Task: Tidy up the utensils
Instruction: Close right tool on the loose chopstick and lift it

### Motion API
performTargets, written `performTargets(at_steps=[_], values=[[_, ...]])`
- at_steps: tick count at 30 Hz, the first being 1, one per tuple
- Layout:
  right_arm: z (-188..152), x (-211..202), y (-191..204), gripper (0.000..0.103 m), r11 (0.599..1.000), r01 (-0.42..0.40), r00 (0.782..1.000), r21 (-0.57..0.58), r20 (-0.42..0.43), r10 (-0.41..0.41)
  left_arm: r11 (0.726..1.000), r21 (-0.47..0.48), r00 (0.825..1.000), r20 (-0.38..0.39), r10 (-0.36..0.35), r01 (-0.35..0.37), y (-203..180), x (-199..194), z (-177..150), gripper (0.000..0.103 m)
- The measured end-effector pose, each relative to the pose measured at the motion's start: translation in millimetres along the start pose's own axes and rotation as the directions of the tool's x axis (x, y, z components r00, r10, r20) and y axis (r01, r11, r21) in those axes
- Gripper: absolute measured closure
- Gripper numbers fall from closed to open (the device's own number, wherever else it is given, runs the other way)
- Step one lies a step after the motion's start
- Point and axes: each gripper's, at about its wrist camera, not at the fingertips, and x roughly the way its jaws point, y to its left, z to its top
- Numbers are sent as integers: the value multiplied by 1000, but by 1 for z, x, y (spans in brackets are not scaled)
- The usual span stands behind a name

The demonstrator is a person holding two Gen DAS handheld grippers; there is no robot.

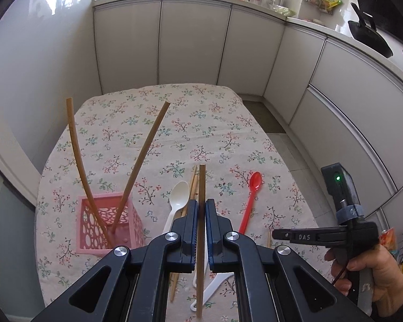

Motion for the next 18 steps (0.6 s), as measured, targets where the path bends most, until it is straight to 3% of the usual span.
performTargets(at_steps=[2,6,10,11,14,18], values=[[-4,8,1,78,999,49,998,-13,-32,-50,1000,0,1000,4,-4,4,1,-3,0,97],[-12,20,22,76,983,154,987,-97,-31,-157,1000,6,1000,9,-6,6,3,-7,0,98],[-21,27,45,73,942,281,959,-185,15,-283,1000,3,1000,9,-2,2,9,-9,-2,98],[-23,28,49,76,932,304,952,-199,30,-304,1000,2,1000,7,-1,1,11,-9,-3,97],[-25,30,54,90,933,292,956,-212,35,-292,1000,-1,1000,7,1,-1,15,-11,-4,97],[-21,28,50,96,953,235,972,-190,40,-231,1000,-18,1000,8,3,-3,22,-12,-4,97]])
